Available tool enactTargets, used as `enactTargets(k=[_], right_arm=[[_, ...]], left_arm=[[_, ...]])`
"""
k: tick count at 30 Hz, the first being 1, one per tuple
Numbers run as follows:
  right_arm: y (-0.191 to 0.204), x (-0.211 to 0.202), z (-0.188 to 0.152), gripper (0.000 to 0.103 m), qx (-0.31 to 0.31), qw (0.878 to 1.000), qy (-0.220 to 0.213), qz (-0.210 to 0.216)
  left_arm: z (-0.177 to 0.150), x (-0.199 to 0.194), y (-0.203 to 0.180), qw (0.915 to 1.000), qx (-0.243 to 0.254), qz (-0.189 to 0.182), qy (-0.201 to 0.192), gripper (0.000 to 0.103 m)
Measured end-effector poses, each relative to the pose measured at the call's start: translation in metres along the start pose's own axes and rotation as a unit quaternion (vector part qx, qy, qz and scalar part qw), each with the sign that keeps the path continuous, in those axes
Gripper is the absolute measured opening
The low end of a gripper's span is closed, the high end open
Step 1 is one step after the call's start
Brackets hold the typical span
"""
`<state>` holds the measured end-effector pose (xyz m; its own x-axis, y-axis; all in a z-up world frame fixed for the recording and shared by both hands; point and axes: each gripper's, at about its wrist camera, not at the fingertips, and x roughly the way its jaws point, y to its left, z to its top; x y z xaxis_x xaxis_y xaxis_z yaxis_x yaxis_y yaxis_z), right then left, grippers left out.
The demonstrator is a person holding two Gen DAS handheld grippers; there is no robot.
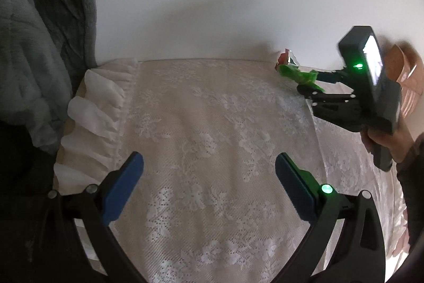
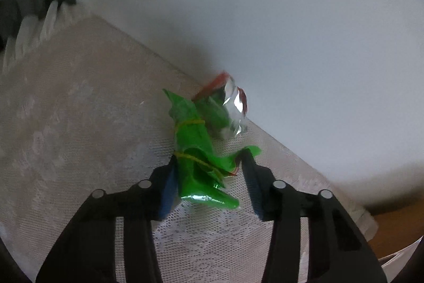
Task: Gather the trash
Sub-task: 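Grasp the green wrapper with the right tool, then grasp the silver foil packet with the left tool while the right tool holds the green wrapper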
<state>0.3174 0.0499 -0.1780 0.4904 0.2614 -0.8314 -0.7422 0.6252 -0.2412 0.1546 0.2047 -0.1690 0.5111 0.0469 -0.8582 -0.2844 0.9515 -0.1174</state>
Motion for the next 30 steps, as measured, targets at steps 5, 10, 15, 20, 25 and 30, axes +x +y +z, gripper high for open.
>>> enactTargets(k=[5, 10, 15, 20, 25, 30], right_arm=[[-0.004, -0.02, -0.005, 0.044, 0.039, 0.998, -0.016, 0.041], [-0.024, -0.054, -0.035, 0.044, 0.148, 0.985, -0.044, 0.08], [-0.05, -0.092, -0.098, 0.044, 0.264, 0.96, -0.058, 0.065], [-0.055, -0.123, -0.127, 0.044, 0.328, 0.941, -0.065, 0.046], [-0.07, -0.148, -0.17, 0.044, 0.381, 0.92, -0.082, 0.04], [-0.082, -0.155, -0.202, 0.044, 0.416, 0.903, -0.092, 0.053]], left_arm=[[0.003, 0.004, -0.004, 1.0, 0.003, -0.003, 0.0, 0.095], [0.012, 0.011, -0.023, 0.9996, 0.02, -0.021, -0.002, 0.095], [0.036, 0.035, -0.058, 0.9979, 0.044, -0.048, -0.006, 0.095], [0.066, 0.076, -0.098, 0.9977, 0.055, -0.036, -0.017, 0.095], [0.096, 0.119, -0.136, 0.9983, 0.043, 0.002, -0.039, 0.093], [0.111, 0.157, -0.157, 0.9991, 0.019, 0.031, -0.022, 0.085]])
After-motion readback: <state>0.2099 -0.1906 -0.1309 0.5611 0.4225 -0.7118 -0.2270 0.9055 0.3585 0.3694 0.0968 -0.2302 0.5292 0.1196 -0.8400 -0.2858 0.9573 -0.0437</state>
